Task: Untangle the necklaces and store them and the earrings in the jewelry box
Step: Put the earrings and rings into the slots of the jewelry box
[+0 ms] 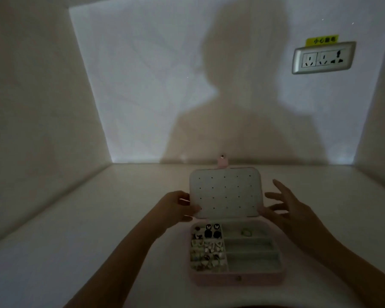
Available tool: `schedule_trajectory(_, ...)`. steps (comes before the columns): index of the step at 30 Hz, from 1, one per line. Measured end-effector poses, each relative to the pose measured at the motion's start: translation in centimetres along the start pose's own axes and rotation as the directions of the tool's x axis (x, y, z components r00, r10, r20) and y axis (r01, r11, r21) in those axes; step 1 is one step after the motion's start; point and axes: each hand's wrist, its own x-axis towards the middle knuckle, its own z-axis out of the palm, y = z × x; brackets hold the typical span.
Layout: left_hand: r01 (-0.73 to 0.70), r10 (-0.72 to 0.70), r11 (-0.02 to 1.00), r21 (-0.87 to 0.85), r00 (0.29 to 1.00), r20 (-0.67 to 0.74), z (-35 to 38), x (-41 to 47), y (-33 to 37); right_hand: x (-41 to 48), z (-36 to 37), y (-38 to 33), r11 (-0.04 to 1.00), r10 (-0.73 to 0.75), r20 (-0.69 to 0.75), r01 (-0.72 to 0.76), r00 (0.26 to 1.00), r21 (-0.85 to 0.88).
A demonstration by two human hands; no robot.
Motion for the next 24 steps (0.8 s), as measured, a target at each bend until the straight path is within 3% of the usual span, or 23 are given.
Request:
schedule_trajectory(7, -0.290, 0.298, 0.949, 0.126, 0.953, -0.051, -0.4, -2.5, 0.1, -1.3, -0.7, -1.8, 0.981, -0.191, -0.108, 0.194, 0.976, 0.020)
schedule_trajectory(12, -0.471, 0.472, 0.860, 0.197, 0.880, 0.042, 0.0, -3.7, 0.9, -1.7, -1.2, -4.2, 0.961, -0.273, -0.111, 0.276, 0.956, 0.021)
schedule_trajectory(24, -0.538, 0.458, 0.702, 0.466, 0.842, 0.283, 0.8, -5.6, 0.3, -4.9, -0.8, -4.2, 0.930, -0.368, 0.006, 0.368, 0.930, -0.022)
